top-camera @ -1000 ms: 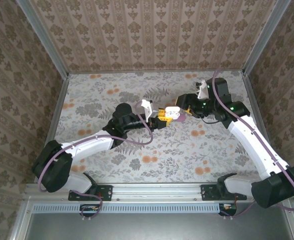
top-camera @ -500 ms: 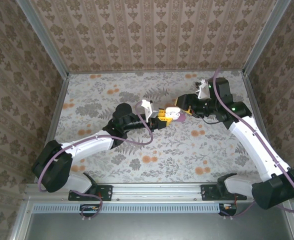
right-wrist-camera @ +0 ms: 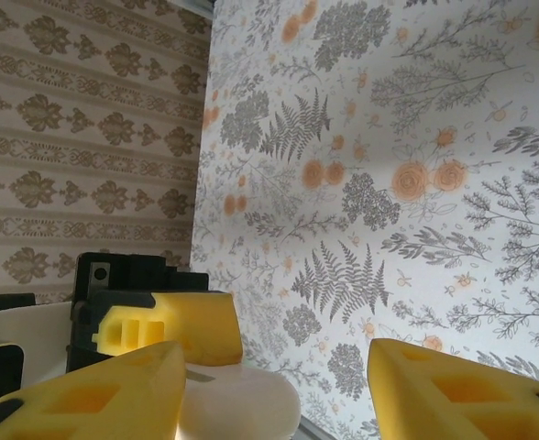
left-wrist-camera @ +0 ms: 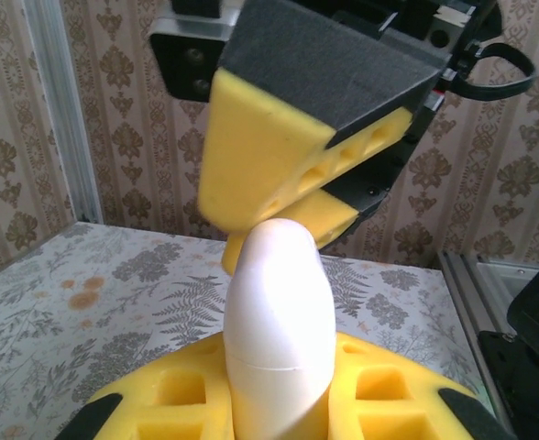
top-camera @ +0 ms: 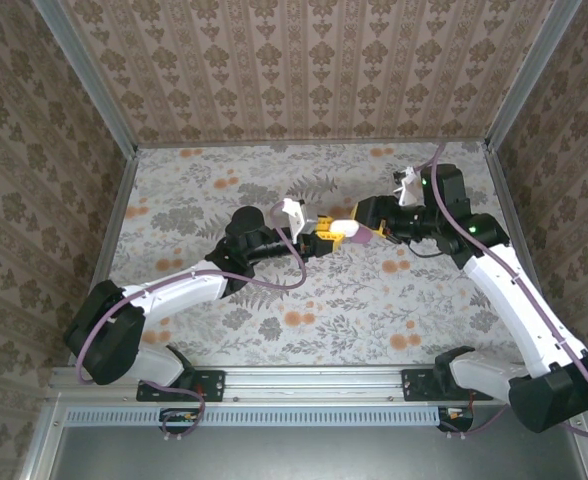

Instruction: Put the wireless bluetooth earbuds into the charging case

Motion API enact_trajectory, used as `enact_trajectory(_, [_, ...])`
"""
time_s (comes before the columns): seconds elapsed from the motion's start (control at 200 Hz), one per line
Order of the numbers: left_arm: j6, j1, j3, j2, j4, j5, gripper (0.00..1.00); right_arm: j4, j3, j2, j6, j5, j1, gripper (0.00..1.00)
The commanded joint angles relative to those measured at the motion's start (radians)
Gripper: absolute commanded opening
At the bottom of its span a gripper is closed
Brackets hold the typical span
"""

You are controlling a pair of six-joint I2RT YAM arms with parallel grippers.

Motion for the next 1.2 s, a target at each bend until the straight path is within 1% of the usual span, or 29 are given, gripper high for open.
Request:
enact_trajectory(0.0, [-0.033, 0.006, -0.018, -0.010, 0.005, -0.077, 0.17, -0.029, -0.040, -0.081, -0.007, 0.162, 0.003, 0.60])
enact_trajectory(0.065, [-0.059, 0.008, -0.049, -0.003, -0.011, -0.136, 0.16, -0.006, -0.087, -0.126, -0.001, 0.252, -0.001, 0.61])
enact_trajectory(0.15, [-0.125, 0.015, -0.075, 0.013, -0.052, -0.183, 0.16, 0.023, -0.144, -0.166, 0.011, 0.299, -0.016, 0.62])
enact_trajectory(0.215, [-0.183, 0.021, -0.091, 0.033, -0.073, -0.197, 0.17, 0.030, -0.174, -0.173, 0.017, 0.293, -0.029, 0.63])
enact_trajectory(0.31, [-0.241, 0.024, -0.094, 0.083, -0.104, -0.176, 0.18, 0.013, -0.191, -0.154, 0.018, 0.275, -0.047, 0.63])
enact_trajectory(0.4, [-0.288, 0.024, -0.054, 0.139, -0.208, -0.171, 0.18, -0.003, -0.194, -0.125, 0.014, 0.262, -0.055, 0.63])
enact_trajectory(0.56, [-0.372, 0.027, -0.001, 0.239, -0.285, -0.165, 0.18, -0.006, -0.198, -0.087, 0.020, 0.245, -0.059, 0.62])
enact_trajectory(0.64, [-0.424, 0.034, 0.045, 0.288, -0.373, -0.164, 0.18, -0.001, -0.207, -0.086, 0.030, 0.252, -0.059, 0.62])
enact_trajectory(0.71, [-0.438, 0.036, 0.086, 0.328, -0.452, -0.153, 0.18, 0.009, -0.220, -0.096, 0.040, 0.259, -0.058, 0.62])
enact_trajectory(0.825, [-0.458, 0.041, 0.118, 0.370, -0.521, -0.154, 0.19, 0.017, -0.239, -0.117, 0.053, 0.275, -0.059, 0.62])
enact_trajectory(1.02, [-0.491, 0.057, 0.194, 0.434, -0.697, -0.187, 0.20, 0.029, -0.268, -0.140, 0.079, 0.297, -0.060, 0.62])
enact_trajectory(1.195, [-0.504, 0.058, 0.206, 0.446, -0.726, -0.200, 0.21, 0.035, -0.284, -0.143, 0.092, 0.298, -0.061, 0.62])
